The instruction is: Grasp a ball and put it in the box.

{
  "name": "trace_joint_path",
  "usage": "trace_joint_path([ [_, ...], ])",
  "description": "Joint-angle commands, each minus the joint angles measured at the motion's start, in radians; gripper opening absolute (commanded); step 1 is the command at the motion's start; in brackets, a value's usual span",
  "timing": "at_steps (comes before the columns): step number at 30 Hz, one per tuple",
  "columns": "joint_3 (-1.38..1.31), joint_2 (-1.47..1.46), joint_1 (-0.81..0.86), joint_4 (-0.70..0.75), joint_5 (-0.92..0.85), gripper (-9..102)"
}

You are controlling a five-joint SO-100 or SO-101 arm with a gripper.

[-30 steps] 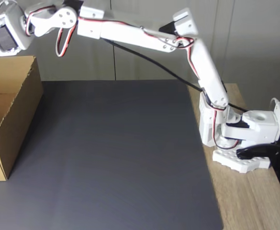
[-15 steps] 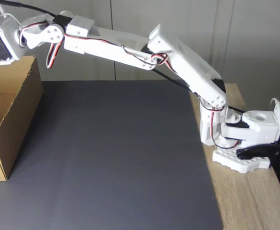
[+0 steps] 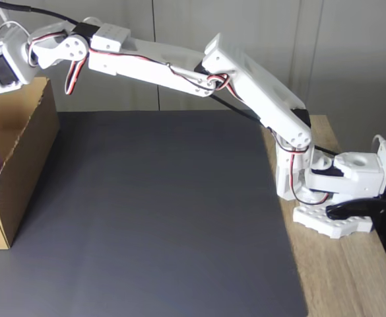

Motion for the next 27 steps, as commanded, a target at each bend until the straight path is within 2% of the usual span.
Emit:
trace_joint_path([
  [1,-0.052,0.028,-0.008,-0.006,0.006,39],
  [6,-0.052,0.067,-0.008,0.087,0.015,35],
  [15,-0.052,0.198,-0.008,0.460,0.026,25],
  [19,-0.052,0.272,-0.005,0.646,0.041,25],
  [23,-0.052,0.353,-0.008,0.834,0.129,23],
  [27,-0.052,0.420,-0.025,0.919,0.170,23],
])
